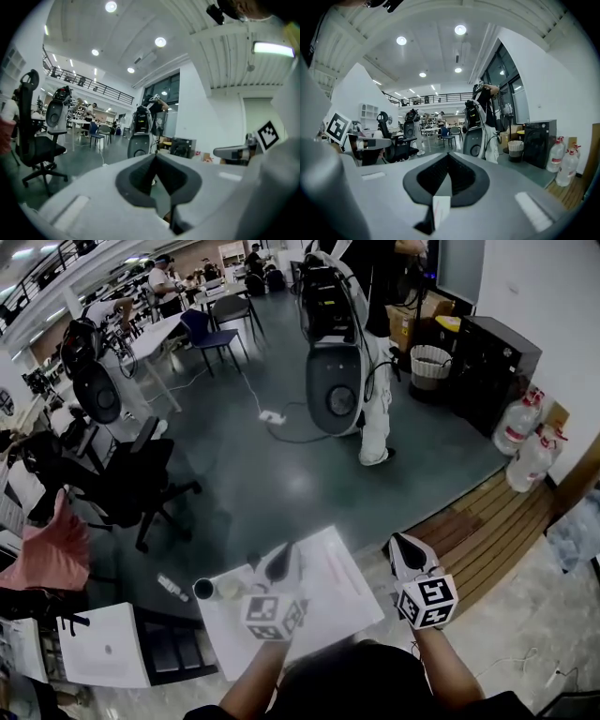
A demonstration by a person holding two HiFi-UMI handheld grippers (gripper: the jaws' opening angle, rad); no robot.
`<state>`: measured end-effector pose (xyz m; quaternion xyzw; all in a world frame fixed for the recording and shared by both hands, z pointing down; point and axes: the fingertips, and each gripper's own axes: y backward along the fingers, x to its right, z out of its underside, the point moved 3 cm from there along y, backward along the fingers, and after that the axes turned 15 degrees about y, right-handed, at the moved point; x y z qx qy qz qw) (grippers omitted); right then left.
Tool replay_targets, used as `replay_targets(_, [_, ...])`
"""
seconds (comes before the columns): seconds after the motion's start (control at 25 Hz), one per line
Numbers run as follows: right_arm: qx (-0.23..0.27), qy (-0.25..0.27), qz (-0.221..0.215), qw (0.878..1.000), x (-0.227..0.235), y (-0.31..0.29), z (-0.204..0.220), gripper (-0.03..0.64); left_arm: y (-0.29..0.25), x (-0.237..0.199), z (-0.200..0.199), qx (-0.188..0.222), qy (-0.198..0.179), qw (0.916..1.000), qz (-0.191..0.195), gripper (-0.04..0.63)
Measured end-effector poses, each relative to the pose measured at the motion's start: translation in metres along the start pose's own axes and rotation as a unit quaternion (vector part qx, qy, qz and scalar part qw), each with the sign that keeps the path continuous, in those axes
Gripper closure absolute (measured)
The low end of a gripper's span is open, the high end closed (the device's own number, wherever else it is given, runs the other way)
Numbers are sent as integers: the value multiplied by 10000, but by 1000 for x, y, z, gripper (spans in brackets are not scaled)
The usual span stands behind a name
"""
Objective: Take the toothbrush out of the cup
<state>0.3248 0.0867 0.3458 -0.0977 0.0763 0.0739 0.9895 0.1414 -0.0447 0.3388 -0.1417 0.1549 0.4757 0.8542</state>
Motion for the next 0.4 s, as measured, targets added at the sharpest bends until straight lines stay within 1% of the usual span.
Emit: replay_targets(0.4, [81,57,-203,9997,43,-16,11,615,-33,16,10,106,-2,9997,-210,592])
